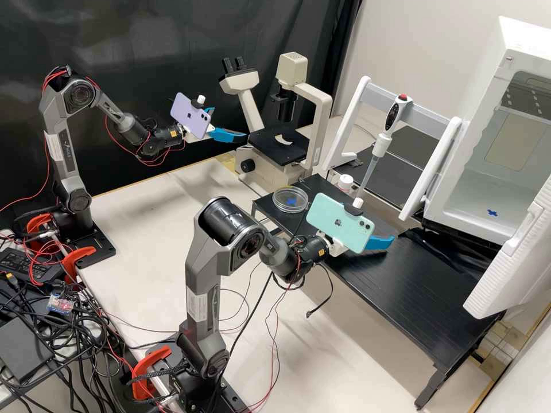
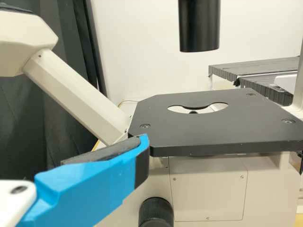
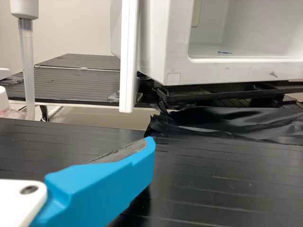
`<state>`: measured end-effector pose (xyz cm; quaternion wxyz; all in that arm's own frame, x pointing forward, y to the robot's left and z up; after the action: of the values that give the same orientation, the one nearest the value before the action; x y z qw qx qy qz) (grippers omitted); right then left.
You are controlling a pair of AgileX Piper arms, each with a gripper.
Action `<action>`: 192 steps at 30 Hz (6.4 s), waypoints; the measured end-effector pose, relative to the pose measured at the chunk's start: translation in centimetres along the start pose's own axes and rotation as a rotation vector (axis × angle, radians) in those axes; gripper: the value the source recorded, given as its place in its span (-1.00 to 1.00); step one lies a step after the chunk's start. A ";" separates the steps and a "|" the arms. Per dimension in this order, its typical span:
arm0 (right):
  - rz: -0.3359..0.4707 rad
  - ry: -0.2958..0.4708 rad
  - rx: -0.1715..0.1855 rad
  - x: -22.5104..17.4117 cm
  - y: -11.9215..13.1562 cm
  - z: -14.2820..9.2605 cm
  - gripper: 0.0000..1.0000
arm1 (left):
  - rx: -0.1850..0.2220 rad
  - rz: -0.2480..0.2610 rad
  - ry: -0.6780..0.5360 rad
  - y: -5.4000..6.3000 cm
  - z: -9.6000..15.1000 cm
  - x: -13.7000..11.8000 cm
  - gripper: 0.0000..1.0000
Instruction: Move the petri dish to the incubator
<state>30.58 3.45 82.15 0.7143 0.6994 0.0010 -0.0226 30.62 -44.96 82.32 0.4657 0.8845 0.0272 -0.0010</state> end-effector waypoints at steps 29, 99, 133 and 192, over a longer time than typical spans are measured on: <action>-0.163 0.309 -0.036 -4.9 -6.0 -6.4 1.00 | 0.000 0.000 0.000 0.0 0.0 0.0 1.00; -0.265 0.356 -0.053 -6.0 -8.9 -4.8 1.00 | 0.000 0.000 0.000 0.0 0.0 0.0 1.00; -0.264 0.354 -0.053 -5.5 -9.0 -4.8 -1.00 | 0.000 0.000 0.000 0.0 0.0 0.0 1.00; 0.228 -0.091 0.008 5.6 10.0 3.0 -1.00 | 0.000 0.000 0.000 0.0 0.0 0.0 1.00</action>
<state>36.41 0.49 92.05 0.7086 0.6963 -0.1113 0.0271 30.62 -44.96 82.32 0.4657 0.8845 0.0272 -0.0010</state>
